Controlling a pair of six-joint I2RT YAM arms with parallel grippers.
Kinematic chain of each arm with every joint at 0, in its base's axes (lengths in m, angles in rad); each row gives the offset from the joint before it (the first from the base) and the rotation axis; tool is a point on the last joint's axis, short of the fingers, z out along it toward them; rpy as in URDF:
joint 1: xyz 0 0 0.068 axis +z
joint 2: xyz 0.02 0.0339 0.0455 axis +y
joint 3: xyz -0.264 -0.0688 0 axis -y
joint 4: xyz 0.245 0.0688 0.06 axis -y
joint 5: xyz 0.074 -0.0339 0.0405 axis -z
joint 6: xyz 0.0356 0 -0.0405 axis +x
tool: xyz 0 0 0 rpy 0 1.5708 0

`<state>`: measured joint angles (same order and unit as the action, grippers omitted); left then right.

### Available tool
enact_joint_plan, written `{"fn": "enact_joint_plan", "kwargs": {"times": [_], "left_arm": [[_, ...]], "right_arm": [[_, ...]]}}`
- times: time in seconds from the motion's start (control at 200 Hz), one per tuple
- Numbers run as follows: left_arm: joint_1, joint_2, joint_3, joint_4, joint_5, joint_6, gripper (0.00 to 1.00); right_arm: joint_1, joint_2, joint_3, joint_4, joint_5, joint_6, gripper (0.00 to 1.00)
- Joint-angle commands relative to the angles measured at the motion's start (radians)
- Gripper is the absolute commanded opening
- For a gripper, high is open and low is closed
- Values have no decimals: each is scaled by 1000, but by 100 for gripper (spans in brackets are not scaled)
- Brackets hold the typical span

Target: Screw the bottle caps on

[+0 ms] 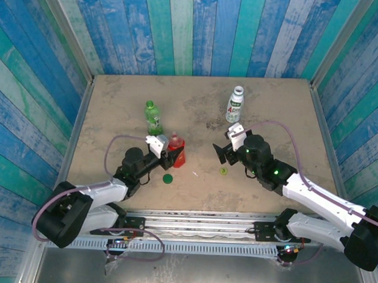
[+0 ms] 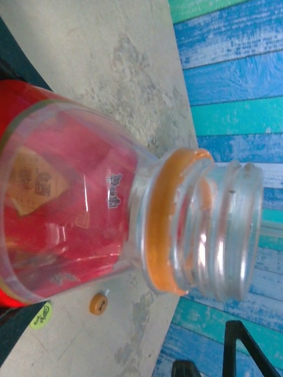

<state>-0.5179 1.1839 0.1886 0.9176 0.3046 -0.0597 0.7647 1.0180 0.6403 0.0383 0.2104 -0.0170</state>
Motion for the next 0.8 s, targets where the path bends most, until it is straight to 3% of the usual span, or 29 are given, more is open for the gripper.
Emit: {"fn": "enact_joint_plan", "kwargs": {"times": [0.0,0.18,0.36,0.606,0.796], "left_arm": [[-13,58,48,77,101,-2,59],[-25,230,109,213,275,-1,59],[-29,366,189,194,396,100,59],[-29,452,246,139,452,150,59],[-29,470,241,168,457,138,60]], "right_arm": [[0,4,30,-44,65,75,100],[-49,-9,40,-170,154,257,100],[-150,-32,17,-290,96,347,100],[-159,-19,-23,-333,98,440,100],[-274,68,-42,-368,49,472,93]]}}
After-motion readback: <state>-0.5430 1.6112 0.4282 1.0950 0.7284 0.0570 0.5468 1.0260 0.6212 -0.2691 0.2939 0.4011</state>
